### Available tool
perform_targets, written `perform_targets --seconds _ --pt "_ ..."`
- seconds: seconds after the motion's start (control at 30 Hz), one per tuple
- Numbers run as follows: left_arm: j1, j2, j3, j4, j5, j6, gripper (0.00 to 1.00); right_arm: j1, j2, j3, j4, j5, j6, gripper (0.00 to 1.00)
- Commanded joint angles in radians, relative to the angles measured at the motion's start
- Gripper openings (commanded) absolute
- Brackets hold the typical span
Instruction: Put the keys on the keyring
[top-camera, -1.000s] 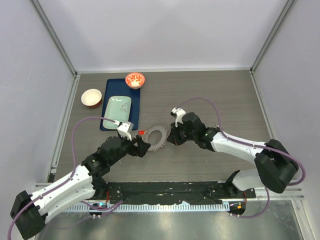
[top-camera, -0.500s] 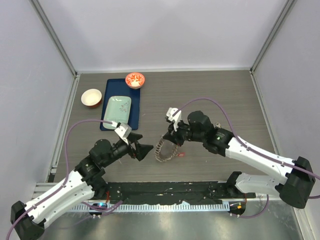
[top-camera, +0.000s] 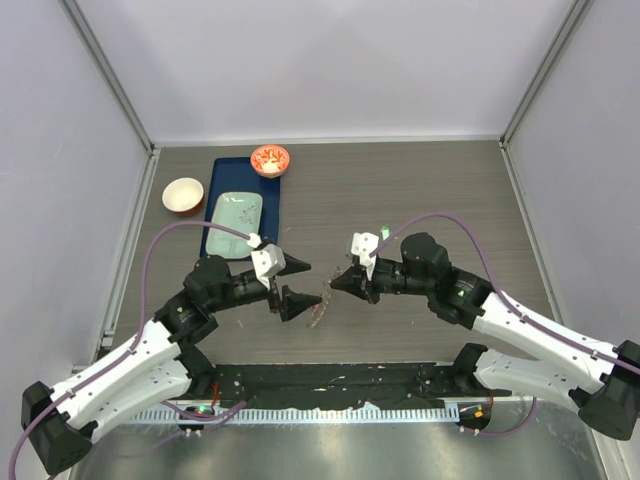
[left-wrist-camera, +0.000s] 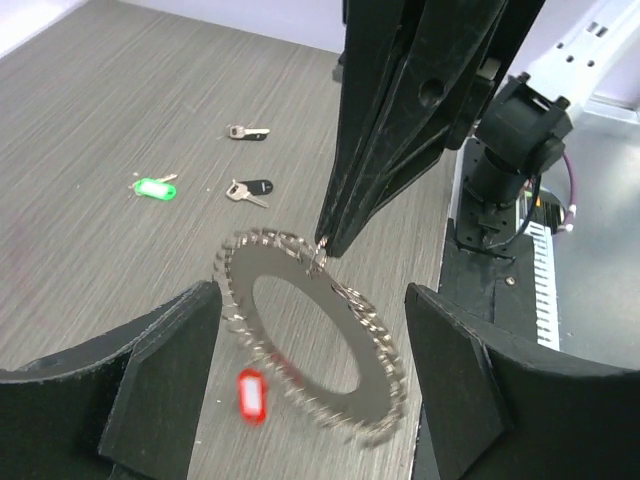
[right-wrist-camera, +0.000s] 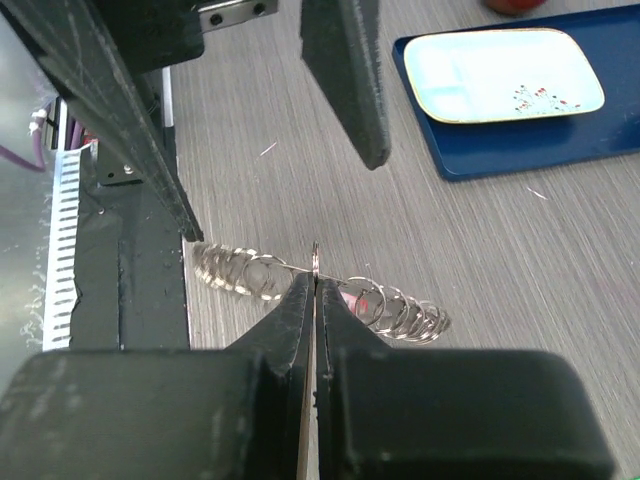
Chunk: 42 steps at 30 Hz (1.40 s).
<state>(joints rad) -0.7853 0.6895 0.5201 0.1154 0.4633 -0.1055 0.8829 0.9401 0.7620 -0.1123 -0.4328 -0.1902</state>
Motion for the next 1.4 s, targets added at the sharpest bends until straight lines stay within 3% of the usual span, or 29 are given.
perform_targets --seconds 0.0,0.43,0.67,1.1,1.2,1.37 --pt "0.0 0.041 0.081 -0.029 0.118 0.101 0.77 0.008 -0.038 -0.026 0.102 -0.075 -0.057 0.01" --pt "0.0 0.136 0.1 -0.091 0.184 0.219 0.63 0.008 -0.024 -0.056 0.135 -0.13 -0.084 0.01" --pt "0.0 0.162 0.084 -0.06 0.181 0.216 0.38 0.008 -0.009 -0.066 0.158 -0.126 -0.084 0.01" --pt "0.0 0.211 0.066 -0.017 0.236 0.182 0.12 0.008 0.011 -0.063 0.166 -0.118 -0.086 0.01" --pt "-0.002 0.214 0.06 -0.019 0.235 0.181 0.01 0.008 0.005 -0.066 0.166 -0.113 -0.084 0.01" --pt "-0.002 0.208 0.054 -0.029 0.21 0.187 0.0 0.008 -0.012 -0.067 0.169 -0.097 -0.074 0.01"
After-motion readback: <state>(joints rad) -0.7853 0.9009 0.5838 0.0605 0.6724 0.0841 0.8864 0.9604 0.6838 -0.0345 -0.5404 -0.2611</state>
